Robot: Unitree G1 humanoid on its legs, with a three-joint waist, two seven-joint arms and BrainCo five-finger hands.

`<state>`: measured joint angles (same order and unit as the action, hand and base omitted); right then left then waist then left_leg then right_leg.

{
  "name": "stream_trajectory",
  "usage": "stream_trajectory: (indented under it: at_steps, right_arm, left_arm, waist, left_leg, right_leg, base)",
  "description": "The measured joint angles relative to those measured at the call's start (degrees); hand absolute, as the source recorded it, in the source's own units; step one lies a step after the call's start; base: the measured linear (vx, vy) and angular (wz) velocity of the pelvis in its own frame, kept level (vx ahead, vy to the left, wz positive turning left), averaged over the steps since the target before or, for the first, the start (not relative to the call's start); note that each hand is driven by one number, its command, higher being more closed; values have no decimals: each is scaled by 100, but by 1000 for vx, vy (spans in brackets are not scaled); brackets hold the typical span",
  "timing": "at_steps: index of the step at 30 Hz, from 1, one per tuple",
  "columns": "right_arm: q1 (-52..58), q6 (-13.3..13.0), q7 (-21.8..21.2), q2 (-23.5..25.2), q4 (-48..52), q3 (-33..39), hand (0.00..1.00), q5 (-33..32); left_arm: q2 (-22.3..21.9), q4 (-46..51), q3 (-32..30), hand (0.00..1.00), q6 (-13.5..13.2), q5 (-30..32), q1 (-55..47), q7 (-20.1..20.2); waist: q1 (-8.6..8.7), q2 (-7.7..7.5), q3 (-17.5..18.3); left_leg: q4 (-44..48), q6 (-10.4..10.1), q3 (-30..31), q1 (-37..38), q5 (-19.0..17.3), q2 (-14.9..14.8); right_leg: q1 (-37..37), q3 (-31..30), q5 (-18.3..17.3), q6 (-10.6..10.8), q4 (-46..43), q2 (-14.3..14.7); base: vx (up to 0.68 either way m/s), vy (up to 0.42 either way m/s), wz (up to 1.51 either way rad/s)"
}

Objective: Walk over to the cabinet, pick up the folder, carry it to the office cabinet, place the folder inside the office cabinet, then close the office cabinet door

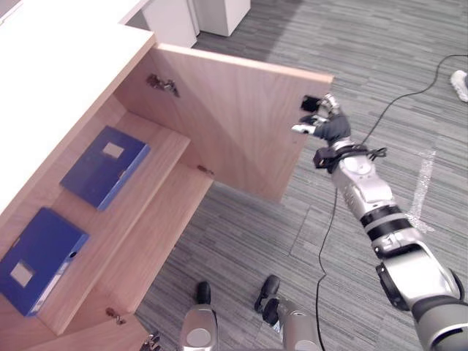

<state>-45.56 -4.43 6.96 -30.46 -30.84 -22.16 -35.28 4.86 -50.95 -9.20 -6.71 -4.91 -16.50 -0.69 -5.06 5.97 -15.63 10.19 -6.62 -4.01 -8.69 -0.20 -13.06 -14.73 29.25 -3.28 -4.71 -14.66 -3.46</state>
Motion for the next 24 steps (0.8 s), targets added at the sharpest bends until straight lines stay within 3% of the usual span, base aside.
stream_trajectory:
  at_steps: [4,8,10,12,16,21,24]
  right_arm:
    - [344,-41,-383,-33,600,-910,0,-1]
    - [761,-167,-1103,-76,1437,-2264,0,55]
    - [761,-186,-1415,-14,1561,-2901,0,220]
    - [761,-188,-2023,212,1566,-3625,0,582]
    - [752,-155,-3003,586,1486,-4555,0,1382]
    - [1148,104,-3694,298,1247,-4924,0,1994]
    - [1228,198,-3893,135,1264,-4908,0,2076]
  left_arm:
    - [1,-176,-101,0,0,231,-1,8]
    - [0,-399,-162,0,4,376,-1,19]
    - [2,-421,-256,0,8,492,3,20]
    - [-7,-491,-280,0,19,535,0,30]
    - [-9,-489,-389,0,28,544,-2,67]
    - [33,-540,-803,0,77,548,-80,137]
    - [99,-574,-813,0,85,555,-53,227]
  waist:
    - [111,-11,79]
    - [235,-33,355]
    - [199,-58,473]
    - [-9,-90,753]
    - [-213,-186,898]
    - [-219,-614,986]
    - [-221,-697,1024]
  left_leg:
    - [8,-1,-2,174,-1,-122]
    - [42,-31,0,220,-23,-170]
    - [56,-38,9,285,-30,-171]
    - [55,-78,14,278,-64,-176]
    - [-89,-74,30,298,-60,-167]
    - [-281,-175,13,392,-90,-46]
    - [-147,-103,13,392,-197,41]
  right_leg:
    - [213,-14,-17,-26,204,167]
    - [283,-120,23,-124,353,306]
    - [422,-111,48,-162,478,375]
    - [529,-31,56,-176,624,446]
    - [593,118,48,-171,668,445]
    - [614,192,72,-92,634,303]
    - [691,199,128,-11,640,210]
  base:
    - [48,-79,-17]
    - [53,-82,-18]
    - [27,-93,5]
    - [39,-81,29]
    - [28,-16,33]
    - [25,68,10]
    - [53,89,5]
